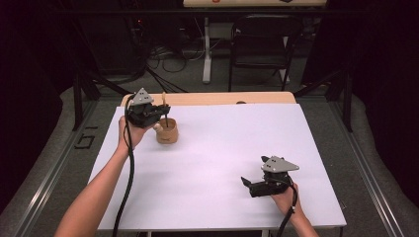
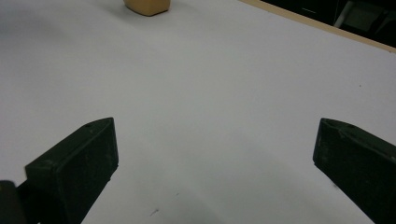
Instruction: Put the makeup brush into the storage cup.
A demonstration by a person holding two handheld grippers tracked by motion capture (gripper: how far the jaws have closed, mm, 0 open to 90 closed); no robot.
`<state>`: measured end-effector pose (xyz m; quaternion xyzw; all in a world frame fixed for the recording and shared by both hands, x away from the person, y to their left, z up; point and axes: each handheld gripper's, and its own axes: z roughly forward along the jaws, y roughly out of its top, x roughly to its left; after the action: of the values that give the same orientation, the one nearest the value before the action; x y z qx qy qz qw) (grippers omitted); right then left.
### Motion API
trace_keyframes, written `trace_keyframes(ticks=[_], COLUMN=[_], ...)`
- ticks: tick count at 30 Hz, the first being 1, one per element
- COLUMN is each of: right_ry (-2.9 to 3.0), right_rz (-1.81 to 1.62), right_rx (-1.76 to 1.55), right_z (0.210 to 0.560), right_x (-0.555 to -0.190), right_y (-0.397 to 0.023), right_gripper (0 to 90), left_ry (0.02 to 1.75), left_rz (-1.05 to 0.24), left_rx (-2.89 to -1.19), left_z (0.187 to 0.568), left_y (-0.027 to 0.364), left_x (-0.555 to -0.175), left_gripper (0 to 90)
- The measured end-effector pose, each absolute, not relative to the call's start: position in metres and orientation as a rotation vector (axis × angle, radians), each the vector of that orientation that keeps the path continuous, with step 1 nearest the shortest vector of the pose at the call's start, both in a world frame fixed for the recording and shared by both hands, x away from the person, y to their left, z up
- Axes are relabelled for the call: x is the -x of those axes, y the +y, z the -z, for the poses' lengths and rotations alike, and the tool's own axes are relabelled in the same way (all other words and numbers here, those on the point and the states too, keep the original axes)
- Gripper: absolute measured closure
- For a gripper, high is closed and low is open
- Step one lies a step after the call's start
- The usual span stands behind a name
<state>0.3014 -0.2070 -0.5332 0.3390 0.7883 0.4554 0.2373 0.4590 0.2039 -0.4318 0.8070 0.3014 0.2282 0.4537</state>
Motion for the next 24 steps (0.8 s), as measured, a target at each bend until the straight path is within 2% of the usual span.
trace_keyframes(ticks=[24], right_ry=[2.157], right_rz=[-1.253], right_rx=[-0.923], right_z=[0.533], right_x=[-0.301], right_y=[-0.208], right_gripper=[0.0], left_ry=[0.774], left_rz=[-0.568], left_rx=[-2.001], left_z=[0.450], left_y=[0.203], left_x=[-0.468], left_gripper=[82.7])
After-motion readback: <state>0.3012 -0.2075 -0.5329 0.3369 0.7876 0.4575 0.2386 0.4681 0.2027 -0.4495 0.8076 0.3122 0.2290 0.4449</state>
